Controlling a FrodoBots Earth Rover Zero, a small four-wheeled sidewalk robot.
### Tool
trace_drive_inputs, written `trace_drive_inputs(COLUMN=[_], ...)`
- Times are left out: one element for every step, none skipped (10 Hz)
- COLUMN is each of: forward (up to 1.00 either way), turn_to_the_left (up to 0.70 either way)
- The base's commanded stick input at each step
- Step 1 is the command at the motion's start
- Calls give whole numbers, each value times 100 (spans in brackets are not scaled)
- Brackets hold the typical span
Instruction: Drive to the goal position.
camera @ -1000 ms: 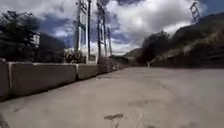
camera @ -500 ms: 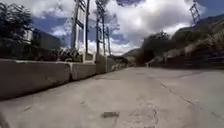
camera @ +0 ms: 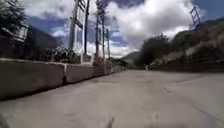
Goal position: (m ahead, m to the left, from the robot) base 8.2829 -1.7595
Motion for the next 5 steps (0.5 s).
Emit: trace_drive_inputs(forward=[70,70,70,70,70], turn_to_the_left=[0,0,0,-19,-4])
